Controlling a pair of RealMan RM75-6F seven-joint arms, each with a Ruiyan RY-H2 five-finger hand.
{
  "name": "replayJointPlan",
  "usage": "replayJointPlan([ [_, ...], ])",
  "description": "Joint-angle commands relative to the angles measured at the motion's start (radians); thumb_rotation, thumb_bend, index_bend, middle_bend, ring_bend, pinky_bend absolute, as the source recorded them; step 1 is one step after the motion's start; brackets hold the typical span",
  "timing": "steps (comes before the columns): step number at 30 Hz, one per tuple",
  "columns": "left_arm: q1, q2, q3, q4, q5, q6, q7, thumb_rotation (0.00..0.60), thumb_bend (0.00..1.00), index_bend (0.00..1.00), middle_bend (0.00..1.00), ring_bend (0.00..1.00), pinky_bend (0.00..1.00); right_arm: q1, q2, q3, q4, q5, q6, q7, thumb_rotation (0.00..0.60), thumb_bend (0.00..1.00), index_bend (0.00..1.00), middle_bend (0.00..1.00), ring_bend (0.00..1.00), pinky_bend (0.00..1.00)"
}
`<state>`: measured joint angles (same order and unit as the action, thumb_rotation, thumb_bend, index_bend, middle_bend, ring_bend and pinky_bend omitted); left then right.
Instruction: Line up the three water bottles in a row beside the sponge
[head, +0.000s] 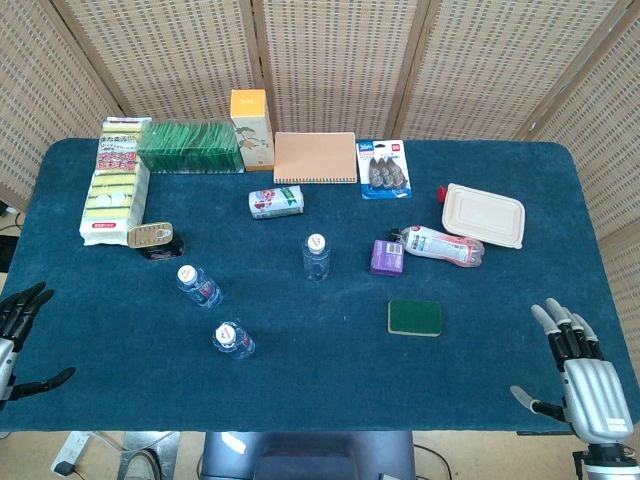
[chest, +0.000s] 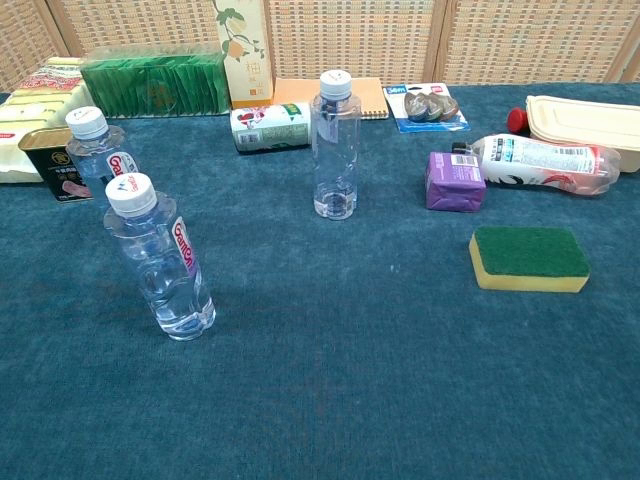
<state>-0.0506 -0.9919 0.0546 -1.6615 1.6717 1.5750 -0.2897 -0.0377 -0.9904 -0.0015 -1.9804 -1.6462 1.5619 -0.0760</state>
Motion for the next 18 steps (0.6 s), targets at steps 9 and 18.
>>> replayJointPlan([
  [9, 0.000, 0.004, 0.004, -0.007, 0.009, -0.002, 0.004, 0.600, 0.06, 0.00, 0.00, 0.00, 0.01, 0.012, 0.010, -0.009, 0.003, -0.004, -0.022, 0.037, 0.600, 0.00, 0.00, 0.00, 0.00, 0.00],
  [18, -0.007, 0.012, 0.000, -0.013, 0.011, -0.006, -0.009, 0.600, 0.06, 0.00, 0.00, 0.00, 0.01, 0.139, 0.018, 0.017, 0.069, 0.004, -0.192, 0.250, 0.600, 0.00, 0.00, 0.00, 0.00, 0.00],
])
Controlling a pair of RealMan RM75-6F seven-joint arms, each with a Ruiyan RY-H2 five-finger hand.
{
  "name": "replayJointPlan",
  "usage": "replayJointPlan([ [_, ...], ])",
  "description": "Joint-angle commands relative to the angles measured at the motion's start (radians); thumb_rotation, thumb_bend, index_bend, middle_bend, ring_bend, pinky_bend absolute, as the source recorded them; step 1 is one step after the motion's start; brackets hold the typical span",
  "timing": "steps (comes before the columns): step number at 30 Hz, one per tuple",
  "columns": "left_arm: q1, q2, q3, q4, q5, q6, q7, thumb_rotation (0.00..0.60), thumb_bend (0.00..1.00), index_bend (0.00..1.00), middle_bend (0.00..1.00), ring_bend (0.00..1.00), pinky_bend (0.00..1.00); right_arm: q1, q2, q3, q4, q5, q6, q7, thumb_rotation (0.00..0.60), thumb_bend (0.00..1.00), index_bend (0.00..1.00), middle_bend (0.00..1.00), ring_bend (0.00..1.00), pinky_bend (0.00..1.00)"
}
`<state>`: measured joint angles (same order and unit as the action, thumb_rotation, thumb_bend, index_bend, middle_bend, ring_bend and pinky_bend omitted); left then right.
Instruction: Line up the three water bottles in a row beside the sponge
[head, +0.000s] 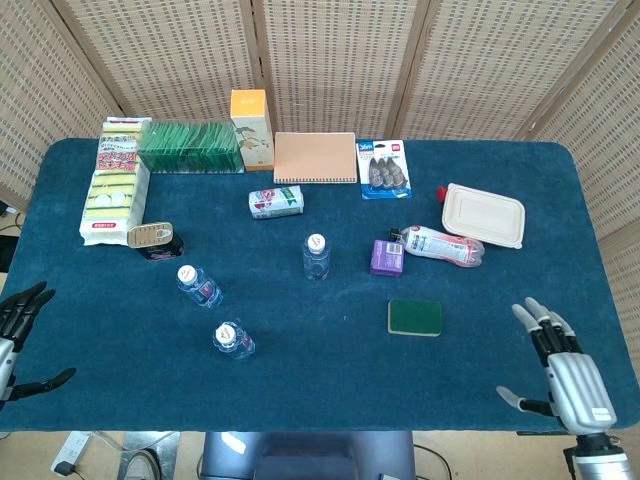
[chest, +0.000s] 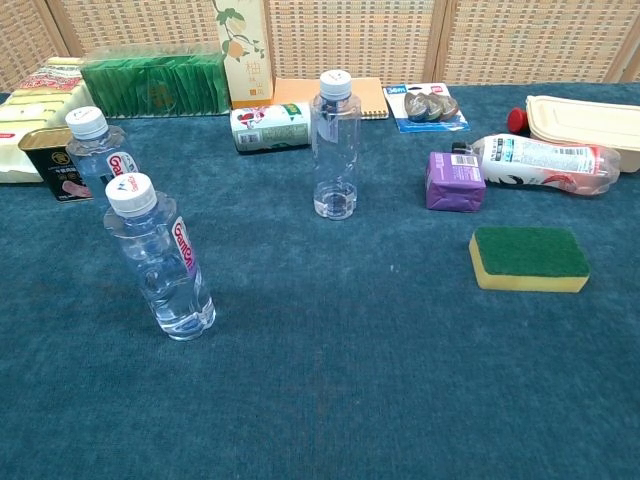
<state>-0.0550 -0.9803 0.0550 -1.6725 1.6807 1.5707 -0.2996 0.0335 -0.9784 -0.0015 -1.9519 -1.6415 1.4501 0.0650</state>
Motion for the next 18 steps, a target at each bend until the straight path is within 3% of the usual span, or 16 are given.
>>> replayJointPlan([
  [1, -0.003, 0.000, -0.002, -0.004, 0.003, -0.001, 0.003, 0.600, 0.06, 0.00, 0.00, 0.00, 0.01, 0.100, 0.006, 0.029, 0.062, -0.002, -0.113, 0.165, 0.600, 0.00, 0.00, 0.00, 0.00, 0.01],
  [4, -0.003, 0.000, -0.003, -0.009, 0.006, 0.003, 0.009, 0.600, 0.06, 0.00, 0.00, 0.00, 0.01, 0.166, 0.001, 0.052, 0.105, 0.004, -0.183, 0.275, 0.600, 0.00, 0.00, 0.00, 0.00, 0.08],
  [6, 0.000, 0.000, -0.003, -0.014, 0.010, 0.010, 0.018, 0.600, 0.06, 0.00, 0.00, 0.00, 0.01, 0.250, -0.016, 0.077, 0.149, 0.009, -0.274, 0.424, 0.600, 0.00, 0.00, 0.01, 0.00, 0.11],
  [12, 0.000, -0.003, -0.002, -0.024, 0.012, 0.006, 0.036, 0.600, 0.06, 0.00, 0.00, 0.00, 0.01, 0.391, -0.058, 0.101, 0.263, -0.026, -0.389, 0.686, 0.600, 0.00, 0.02, 0.05, 0.03, 0.16],
  [18, -0.004, -0.007, -0.005, -0.039, 0.007, -0.003, 0.064, 0.600, 0.06, 0.00, 0.00, 0.00, 0.01, 0.518, -0.150, 0.141, 0.365, 0.010, -0.494, 0.768, 0.600, 0.00, 0.02, 0.06, 0.03, 0.16],
])
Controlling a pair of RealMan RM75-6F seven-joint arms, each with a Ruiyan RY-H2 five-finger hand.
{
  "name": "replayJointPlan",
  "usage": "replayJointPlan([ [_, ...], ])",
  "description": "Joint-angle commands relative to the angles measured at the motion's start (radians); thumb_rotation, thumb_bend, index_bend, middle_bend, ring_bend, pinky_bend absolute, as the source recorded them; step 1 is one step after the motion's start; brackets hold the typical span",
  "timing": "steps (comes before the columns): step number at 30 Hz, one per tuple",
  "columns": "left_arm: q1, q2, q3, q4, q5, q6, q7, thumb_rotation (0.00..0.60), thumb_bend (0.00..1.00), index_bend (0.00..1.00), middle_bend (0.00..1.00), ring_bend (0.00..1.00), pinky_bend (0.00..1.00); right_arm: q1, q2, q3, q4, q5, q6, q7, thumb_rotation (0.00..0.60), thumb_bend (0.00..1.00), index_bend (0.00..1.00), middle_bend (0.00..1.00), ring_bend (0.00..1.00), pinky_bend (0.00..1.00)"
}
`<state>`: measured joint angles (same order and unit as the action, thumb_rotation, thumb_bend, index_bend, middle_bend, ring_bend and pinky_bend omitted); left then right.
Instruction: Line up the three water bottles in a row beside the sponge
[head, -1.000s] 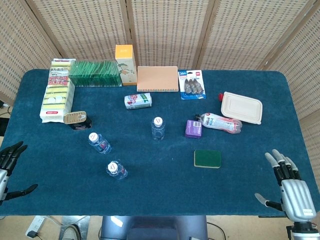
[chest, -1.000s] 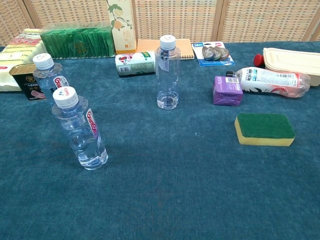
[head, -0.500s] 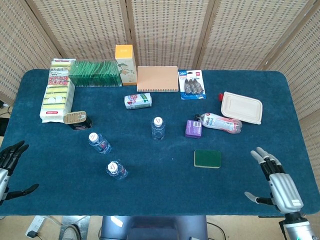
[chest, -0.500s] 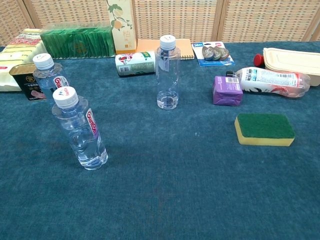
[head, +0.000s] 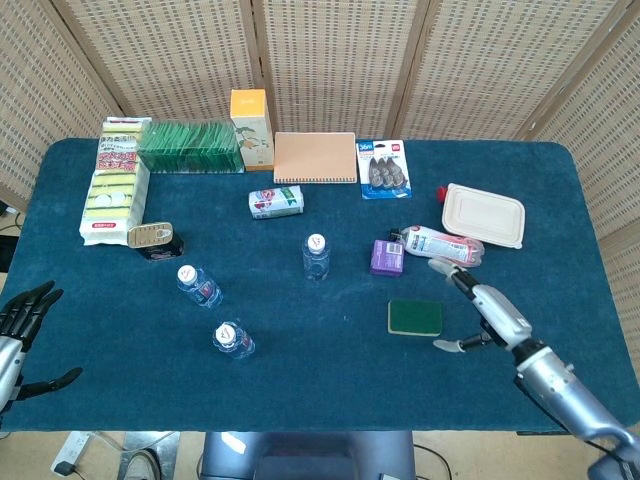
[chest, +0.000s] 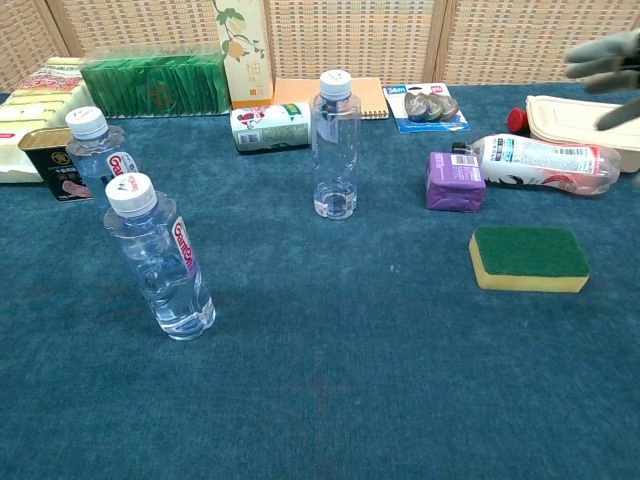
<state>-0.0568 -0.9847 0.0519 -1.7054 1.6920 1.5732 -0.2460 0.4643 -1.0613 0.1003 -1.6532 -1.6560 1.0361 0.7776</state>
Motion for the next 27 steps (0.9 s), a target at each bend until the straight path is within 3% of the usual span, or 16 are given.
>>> replayJointPlan([
  [1, -0.003, -0.004, -0.003, -0.009, -0.007, -0.009, 0.015, 0.600, 0.06, 0.00, 0.00, 0.00, 0.01, 0.106, -0.080, 0.046, 0.079, 0.034, -0.099, 0.064, 0.600, 0.00, 0.02, 0.06, 0.03, 0.16],
  [17, -0.020, -0.016, -0.018, -0.028, -0.057, -0.059, 0.067, 0.600, 0.06, 0.00, 0.00, 0.00, 0.01, 0.365, -0.286, 0.124, 0.232, 0.168, -0.325, 0.079, 0.600, 0.00, 0.02, 0.05, 0.01, 0.12],
  [27, -0.023, -0.017, -0.029, -0.026, -0.089, -0.071, 0.064, 0.600, 0.06, 0.00, 0.00, 0.00, 0.01, 0.491, -0.441, 0.174, 0.414, 0.280, -0.443, 0.066, 0.600, 0.00, 0.02, 0.04, 0.00, 0.03],
])
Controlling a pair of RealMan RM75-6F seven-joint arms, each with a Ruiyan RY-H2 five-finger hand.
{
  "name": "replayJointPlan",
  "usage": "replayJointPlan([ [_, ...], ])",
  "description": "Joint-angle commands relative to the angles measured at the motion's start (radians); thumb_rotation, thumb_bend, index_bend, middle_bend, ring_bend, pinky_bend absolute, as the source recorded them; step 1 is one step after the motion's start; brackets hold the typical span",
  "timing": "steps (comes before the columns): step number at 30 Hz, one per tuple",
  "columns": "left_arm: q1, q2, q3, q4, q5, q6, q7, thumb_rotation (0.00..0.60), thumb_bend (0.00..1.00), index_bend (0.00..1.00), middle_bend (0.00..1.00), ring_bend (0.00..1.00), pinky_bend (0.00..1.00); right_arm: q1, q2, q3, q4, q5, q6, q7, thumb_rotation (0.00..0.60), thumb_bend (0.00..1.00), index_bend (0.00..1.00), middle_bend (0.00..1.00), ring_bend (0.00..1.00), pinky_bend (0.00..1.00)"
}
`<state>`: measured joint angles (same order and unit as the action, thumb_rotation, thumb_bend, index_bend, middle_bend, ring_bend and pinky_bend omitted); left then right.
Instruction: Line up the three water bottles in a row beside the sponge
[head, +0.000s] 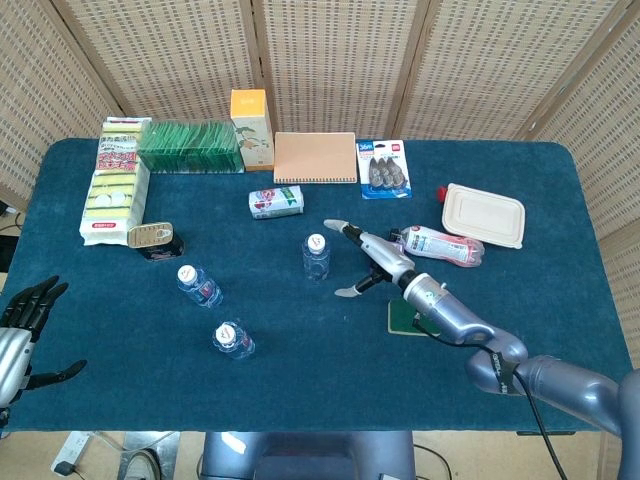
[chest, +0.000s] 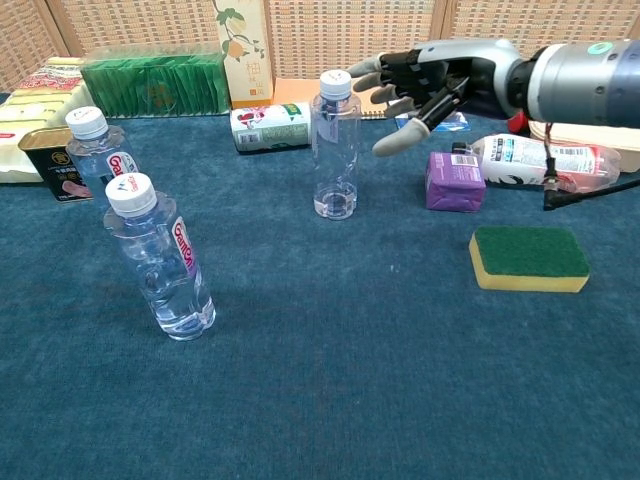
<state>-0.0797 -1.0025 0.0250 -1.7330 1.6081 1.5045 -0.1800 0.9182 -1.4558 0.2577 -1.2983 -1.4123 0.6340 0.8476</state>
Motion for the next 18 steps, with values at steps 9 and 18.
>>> replayJointPlan([
  [9, -0.005, 0.001, -0.010, 0.004, -0.029, -0.017, -0.010, 0.600, 0.06, 0.00, 0.00, 0.00, 0.01, 0.108, -0.124, 0.037, 0.164, 0.075, -0.138, 0.059, 0.600, 0.00, 0.02, 0.06, 0.00, 0.03],
  [18, -0.002, 0.005, -0.016, 0.007, -0.042, -0.016, -0.029, 0.600, 0.06, 0.00, 0.00, 0.00, 0.01, 0.149, -0.213, 0.040, 0.278, 0.061, -0.190, 0.161, 0.600, 0.00, 0.14, 0.21, 0.12, 0.03],
])
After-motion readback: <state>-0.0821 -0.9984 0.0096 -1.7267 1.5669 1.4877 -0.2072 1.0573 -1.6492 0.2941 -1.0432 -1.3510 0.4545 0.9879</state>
